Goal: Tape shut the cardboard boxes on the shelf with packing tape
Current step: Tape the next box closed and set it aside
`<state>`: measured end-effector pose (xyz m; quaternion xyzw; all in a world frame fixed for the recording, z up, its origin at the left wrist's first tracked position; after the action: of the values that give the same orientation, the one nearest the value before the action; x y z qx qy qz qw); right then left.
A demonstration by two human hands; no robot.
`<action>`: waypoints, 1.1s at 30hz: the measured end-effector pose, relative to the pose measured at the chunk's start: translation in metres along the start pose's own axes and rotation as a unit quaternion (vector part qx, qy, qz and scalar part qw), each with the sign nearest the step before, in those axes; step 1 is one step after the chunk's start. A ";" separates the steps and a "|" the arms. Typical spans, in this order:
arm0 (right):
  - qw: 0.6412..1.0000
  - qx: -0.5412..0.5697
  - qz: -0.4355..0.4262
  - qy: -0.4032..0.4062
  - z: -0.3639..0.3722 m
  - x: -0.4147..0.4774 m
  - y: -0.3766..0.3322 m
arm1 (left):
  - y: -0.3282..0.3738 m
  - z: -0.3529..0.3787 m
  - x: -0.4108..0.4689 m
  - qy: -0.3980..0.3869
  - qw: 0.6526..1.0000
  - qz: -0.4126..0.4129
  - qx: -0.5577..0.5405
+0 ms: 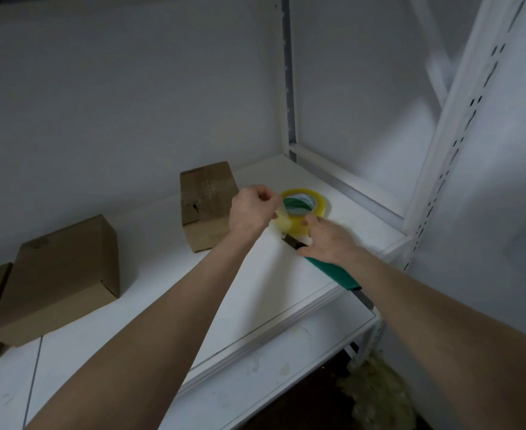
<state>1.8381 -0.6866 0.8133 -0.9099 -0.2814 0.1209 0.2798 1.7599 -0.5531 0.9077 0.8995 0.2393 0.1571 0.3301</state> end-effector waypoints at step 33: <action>0.998 -0.013 0.016 0.053 -0.004 -0.008 0.001 | -0.001 0.002 0.006 0.026 0.996 -0.024 -0.085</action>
<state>1.8336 -0.6932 0.8167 -0.9229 -0.2528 0.0738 0.2808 1.7657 -0.5501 0.9068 0.8576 0.2555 0.1921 0.4028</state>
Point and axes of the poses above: each hand's wrist, its own x-axis towards the middle knuckle, its own z-axis out of the palm, y = z × x, the point moved 6 cm from there along x, towards the middle knuckle, and after that the axes turned 14 degrees about x, right-handed, at the moved point
